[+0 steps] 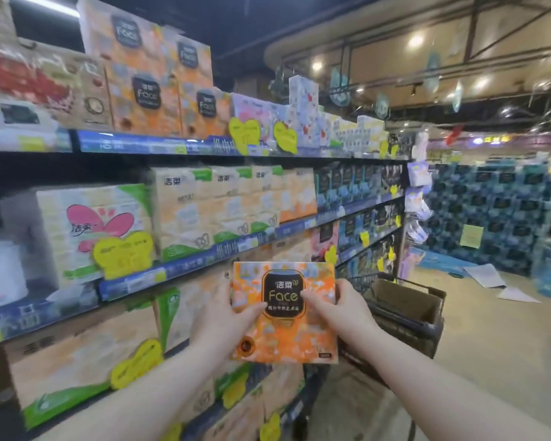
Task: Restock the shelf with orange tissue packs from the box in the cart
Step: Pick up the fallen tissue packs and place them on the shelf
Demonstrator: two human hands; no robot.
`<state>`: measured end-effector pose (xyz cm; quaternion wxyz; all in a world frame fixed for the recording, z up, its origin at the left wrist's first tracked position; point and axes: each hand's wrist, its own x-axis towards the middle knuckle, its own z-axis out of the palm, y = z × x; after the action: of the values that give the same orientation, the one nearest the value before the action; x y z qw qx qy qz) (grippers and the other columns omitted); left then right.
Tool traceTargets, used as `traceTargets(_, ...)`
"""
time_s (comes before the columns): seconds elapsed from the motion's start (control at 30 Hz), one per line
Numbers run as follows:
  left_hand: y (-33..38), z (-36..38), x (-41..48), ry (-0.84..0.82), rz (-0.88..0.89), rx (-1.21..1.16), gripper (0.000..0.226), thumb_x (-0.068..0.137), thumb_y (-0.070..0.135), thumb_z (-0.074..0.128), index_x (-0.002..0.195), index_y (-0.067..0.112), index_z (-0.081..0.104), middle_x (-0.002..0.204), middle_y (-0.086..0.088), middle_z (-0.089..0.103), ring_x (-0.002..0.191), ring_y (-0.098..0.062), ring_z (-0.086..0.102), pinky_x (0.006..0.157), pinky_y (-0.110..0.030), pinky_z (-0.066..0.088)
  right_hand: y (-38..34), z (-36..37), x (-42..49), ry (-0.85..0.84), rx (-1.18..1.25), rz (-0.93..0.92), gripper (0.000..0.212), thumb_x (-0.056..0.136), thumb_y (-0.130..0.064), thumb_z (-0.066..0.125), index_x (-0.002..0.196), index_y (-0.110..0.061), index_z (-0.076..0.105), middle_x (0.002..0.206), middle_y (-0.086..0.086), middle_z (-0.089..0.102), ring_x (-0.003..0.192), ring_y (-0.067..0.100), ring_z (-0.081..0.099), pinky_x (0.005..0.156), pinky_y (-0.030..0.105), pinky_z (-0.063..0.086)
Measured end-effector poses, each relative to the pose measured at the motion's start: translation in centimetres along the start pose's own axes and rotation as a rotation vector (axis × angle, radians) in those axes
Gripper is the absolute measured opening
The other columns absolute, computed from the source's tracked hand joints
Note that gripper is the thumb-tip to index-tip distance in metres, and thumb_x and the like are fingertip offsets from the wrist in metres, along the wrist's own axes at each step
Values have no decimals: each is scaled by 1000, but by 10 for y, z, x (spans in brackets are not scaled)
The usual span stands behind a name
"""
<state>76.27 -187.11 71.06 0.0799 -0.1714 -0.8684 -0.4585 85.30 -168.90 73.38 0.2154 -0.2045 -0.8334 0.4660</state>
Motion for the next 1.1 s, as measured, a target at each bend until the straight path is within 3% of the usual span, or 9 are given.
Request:
traceTargets(0.27,23,12,124,58,62,52,80,57,76,58,124,34,51,111,13,68,99,-14,65,84,-38,54,-26,1,123,64,76,-108,71,76,-52,70,131,-15,47,120,-2,58,104,16,55,87,31,45)
traceTargets(0.4,37,15,172,130,89,149,59,70,68,60,117,32,54,105,12,69,93,-15,65,78,-35,54,-40,-2,183,17,94,-192,57,79,-50,68,124,-20,49,119,-3,59,98,13,53,82,27,40)
traceTargets(0.53,54,17,214,249,86,188,50,75,63,62,111,30,55,100,8,68,93,-20,63,79,-34,51,-54,-3,248,-27,127,-326,75,81,-47,67,142,-13,39,134,2,50,123,19,48,89,26,33)
traceTargets(0.6,65,15,233,296,70,225,53,77,63,60,118,31,52,103,9,68,95,-18,62,81,-34,51,-65,-5,280,-96,185,-362,61,81,-44,69,133,-24,45,113,-8,56,105,12,57,85,24,38)
traceTargets(0.67,79,12,249,355,93,249,66,78,62,59,135,35,41,115,10,66,104,-18,61,87,-33,49,-82,-9,313,-153,246,-418,39,76,-42,73,107,-28,56,100,-11,66,85,6,63,83,29,49)
traceTargets(0.73,92,7,263,409,124,188,85,78,58,64,148,39,19,131,11,58,119,-16,55,94,-29,44,-101,-11,345,-172,280,-503,48,67,-52,75,104,-24,63,95,-6,71,85,13,68,84,39,54)
traceTargets(0.83,108,-9,279,479,143,102,98,75,53,69,149,43,5,137,15,52,126,-11,50,98,-28,41,-143,-11,375,-190,286,-631,41,73,-52,71,98,-21,64,92,-9,69,90,15,66,77,32,50)
traceTargets(0.97,127,-55,299,641,148,113,108,62,56,68,150,38,8,134,10,56,123,-14,52,103,-41,44,-209,-5,394,-225,296,-799,34,77,-54,68,84,-21,60,84,-7,65,81,14,62,68,29,46)
traceTargets(1.1,150,-109,311,756,206,187,97,57,61,68,141,38,24,125,8,62,113,-19,60,97,-43,48,-270,4,400,-267,349,-913,27,82,-51,64,85,-24,63,79,-12,65,71,2,60,61,23,46)
